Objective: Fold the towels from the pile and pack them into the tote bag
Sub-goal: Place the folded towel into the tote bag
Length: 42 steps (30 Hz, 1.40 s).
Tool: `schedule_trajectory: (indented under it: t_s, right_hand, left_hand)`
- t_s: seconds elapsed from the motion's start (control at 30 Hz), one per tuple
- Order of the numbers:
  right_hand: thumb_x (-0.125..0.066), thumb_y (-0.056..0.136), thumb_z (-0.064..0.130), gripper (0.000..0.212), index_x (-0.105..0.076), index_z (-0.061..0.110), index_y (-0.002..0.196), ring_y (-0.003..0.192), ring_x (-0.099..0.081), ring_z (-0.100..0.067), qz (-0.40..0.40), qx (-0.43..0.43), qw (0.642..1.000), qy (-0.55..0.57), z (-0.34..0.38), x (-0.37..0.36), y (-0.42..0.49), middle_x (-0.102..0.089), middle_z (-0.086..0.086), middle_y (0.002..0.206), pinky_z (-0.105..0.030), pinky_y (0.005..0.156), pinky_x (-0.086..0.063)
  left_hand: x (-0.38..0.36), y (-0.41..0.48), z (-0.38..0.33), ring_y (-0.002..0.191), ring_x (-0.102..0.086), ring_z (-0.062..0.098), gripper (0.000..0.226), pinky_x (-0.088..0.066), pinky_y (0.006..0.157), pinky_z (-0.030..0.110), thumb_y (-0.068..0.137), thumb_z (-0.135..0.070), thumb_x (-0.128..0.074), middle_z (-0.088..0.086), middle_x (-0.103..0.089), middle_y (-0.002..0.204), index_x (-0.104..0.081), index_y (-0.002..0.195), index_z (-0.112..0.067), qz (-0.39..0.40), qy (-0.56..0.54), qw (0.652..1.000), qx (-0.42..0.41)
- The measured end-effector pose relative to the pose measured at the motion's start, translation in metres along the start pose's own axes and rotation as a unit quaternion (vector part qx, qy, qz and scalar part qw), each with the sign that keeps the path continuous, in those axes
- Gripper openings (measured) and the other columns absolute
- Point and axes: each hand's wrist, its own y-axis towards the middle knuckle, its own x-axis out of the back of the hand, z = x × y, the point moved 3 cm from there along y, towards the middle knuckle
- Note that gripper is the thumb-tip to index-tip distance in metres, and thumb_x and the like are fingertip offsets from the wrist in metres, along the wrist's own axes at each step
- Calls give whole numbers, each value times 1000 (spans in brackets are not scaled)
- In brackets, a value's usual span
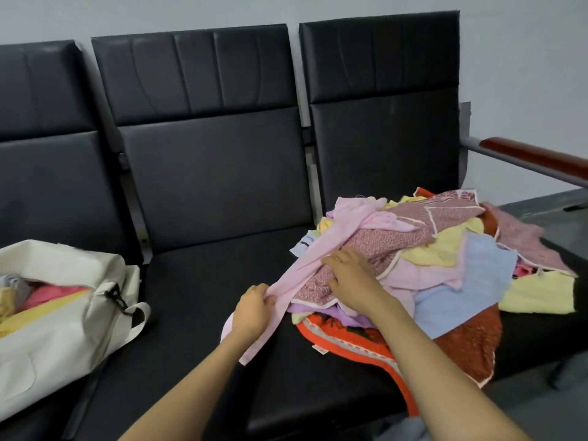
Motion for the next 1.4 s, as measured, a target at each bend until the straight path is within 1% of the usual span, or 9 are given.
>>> schedule_trajectory:
  t_s: [0.2, 0.43, 0.6, 0.8, 0.93, 1.07, 1.13, 1.23, 1.4]
  right_hand:
    - [-43, 98, 20, 52, -30, 25, 148, 143, -17, -24, 68, 36, 997, -8, 38, -28, 7, -27, -3, 153, -40, 117, -19]
    - [-43, 98, 19, 44, -37, 17, 141, 135, -29, -28, 167, 150, 971, -87, 105, -78, 2, -35, -8, 143, -40, 108, -31]
    - [-48, 93, 10, 22, -43, 14, 114, 111, -46, -27, 157, 154, 973, -70, 141, -98, -3, -44, -8, 116, -39, 84, -42]
    - [-55, 88, 17, 34, -48, 22, 121, 103, -45, -21, 206, 122, 971, 22, 143, -101, -4, -35, 1, 106, -33, 83, -42]
    - [-65, 84, 35, 28, -47, 21, 101, 107, -35, -17, 175, 132, 976, 7, 139, -94, -10, -32, 1, 114, -35, 92, -43]
    - [-55, 93, 44, 24, -45, 24, 86, 98, -46, -18, 180, 119, 975, 56, 130, -81, -10, -42, 3, 107, -33, 85, -42]
    - [-45, 98, 40, 29, -42, 24, 75, 89, -51, -23, 171, 122, 977, 43, 126, -74, -10, -47, 2, 95, -38, 81, -42]
    - [-38, 102, 31, 28, -60, 15, 100, 99, -55, -24, 117, 97, 988, 40, 120, -65, -7, -59, -4, 110, -40, 87, -44]
    - [-45, 100, 20, 25, -65, 6, 107, 94, -54, -26, -120, 28, 984, 132, 102, -25, 0, -52, -8, 108, -32, 76, -38]
  left_hand:
    - [35, -24, 34, 58, -39, 7, 33, -28, 50, 18, 95, -17, -50, -5, -45, 65, -40, 64, -18, 45, -32, 998, 25]
    - [82, -62, 87, 82, -57, 16, 2, -42, 68, 25, 86, -23, -62, -4, -62, 85, -62, 84, -23, 102, 34, 994, 33]
    - [105, -79, 109, 93, -56, 16, 40, -44, 73, 24, 77, -33, -74, -4, -58, 101, -59, 111, -18, 148, 96, 979, 98]
    - [125, -86, 124, 89, -56, 19, 29, -43, 70, 27, 82, -28, -66, 2, -59, 98, -62, 104, -10, 189, 156, 964, 102]
    - [148, -81, 124, 83, -51, 19, 6, -36, 60, 25, 88, -13, -56, -1, -54, 83, -51, 90, -14, 15, 1, 996, 88]
    - [162, -83, 127, 83, -58, 12, 8, -42, 63, 24, 89, -20, -59, -4, -61, 90, -52, 89, -24, -116, -223, 966, 59]
    - [162, -84, 124, 87, -57, 8, 4, -42, 67, 21, 91, -24, -60, -6, -62, 95, -58, 94, -22, -128, -251, 959, 40]
    - [158, -82, 120, 86, -56, 8, 11, -41, 65, 18, 94, -23, -56, -4, -63, 95, -64, 97, -16, -126, -268, 955, 31]
    - [154, -77, 111, 93, -63, 20, 19, -49, 75, 27, 92, -30, -60, 2, -69, 98, -67, 99, -14, -103, -351, 928, 65]
